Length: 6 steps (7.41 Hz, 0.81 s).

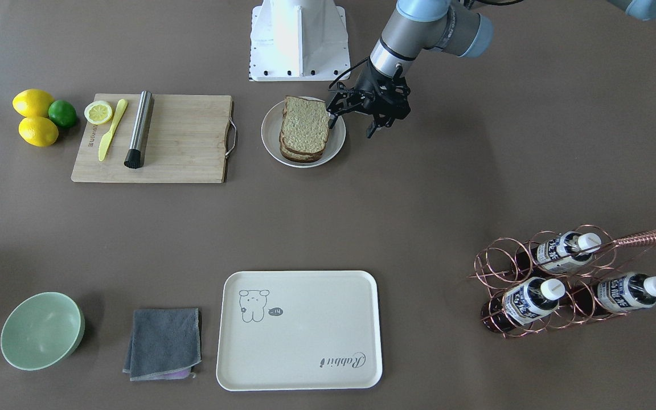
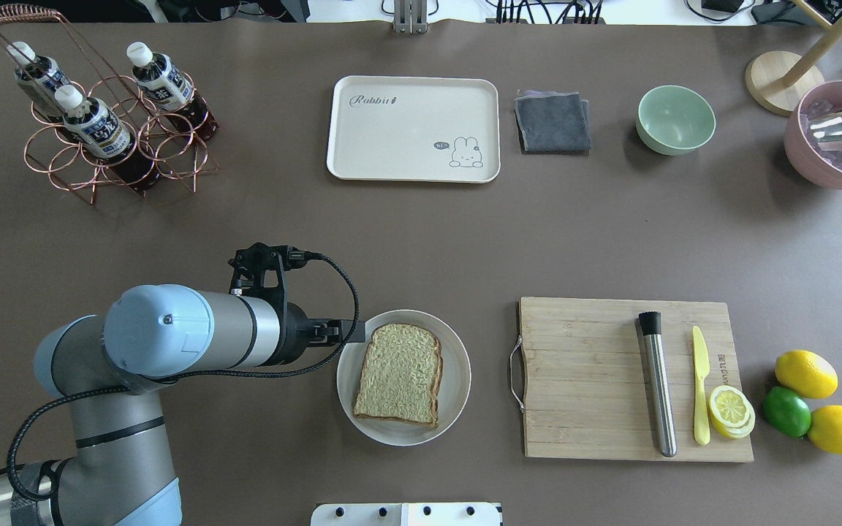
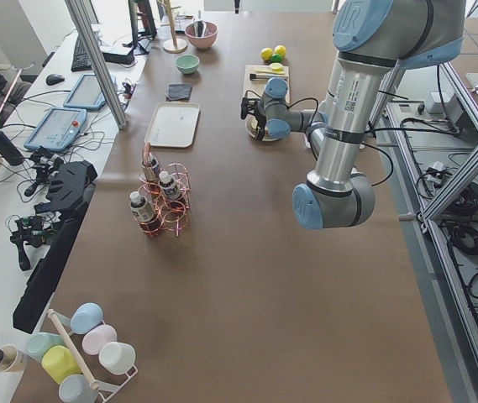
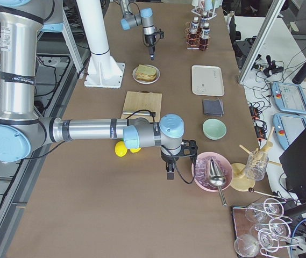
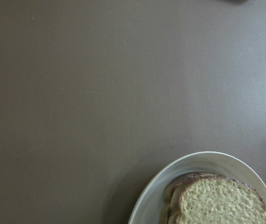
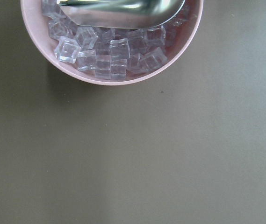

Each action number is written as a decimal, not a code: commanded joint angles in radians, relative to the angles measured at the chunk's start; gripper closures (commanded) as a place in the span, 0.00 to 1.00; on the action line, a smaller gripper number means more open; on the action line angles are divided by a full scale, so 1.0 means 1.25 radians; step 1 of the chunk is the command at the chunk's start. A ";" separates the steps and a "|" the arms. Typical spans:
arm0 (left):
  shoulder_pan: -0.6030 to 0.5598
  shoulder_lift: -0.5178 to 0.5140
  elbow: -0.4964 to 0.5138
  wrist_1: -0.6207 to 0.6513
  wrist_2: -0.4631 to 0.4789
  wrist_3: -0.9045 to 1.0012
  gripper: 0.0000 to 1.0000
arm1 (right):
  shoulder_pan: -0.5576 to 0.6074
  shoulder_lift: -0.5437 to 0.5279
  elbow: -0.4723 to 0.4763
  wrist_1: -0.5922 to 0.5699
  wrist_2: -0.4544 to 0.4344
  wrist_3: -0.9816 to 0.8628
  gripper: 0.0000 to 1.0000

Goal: Make sandwich and place on tray

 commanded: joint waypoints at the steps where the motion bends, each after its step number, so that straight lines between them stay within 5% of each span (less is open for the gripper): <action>1: -0.004 0.006 0.003 -0.001 -0.001 0.002 0.02 | 0.085 -0.045 0.009 -0.046 -0.022 -0.174 0.00; 3: 0.002 0.001 0.040 -0.002 0.003 0.002 0.05 | 0.096 -0.050 0.008 -0.046 -0.023 -0.199 0.00; 4: 0.005 -0.002 0.059 -0.005 0.003 0.003 0.18 | 0.096 -0.050 0.009 -0.046 -0.022 -0.199 0.00; 6: 0.006 -0.002 0.121 -0.091 0.003 0.003 0.25 | 0.096 -0.048 0.008 -0.046 -0.022 -0.199 0.00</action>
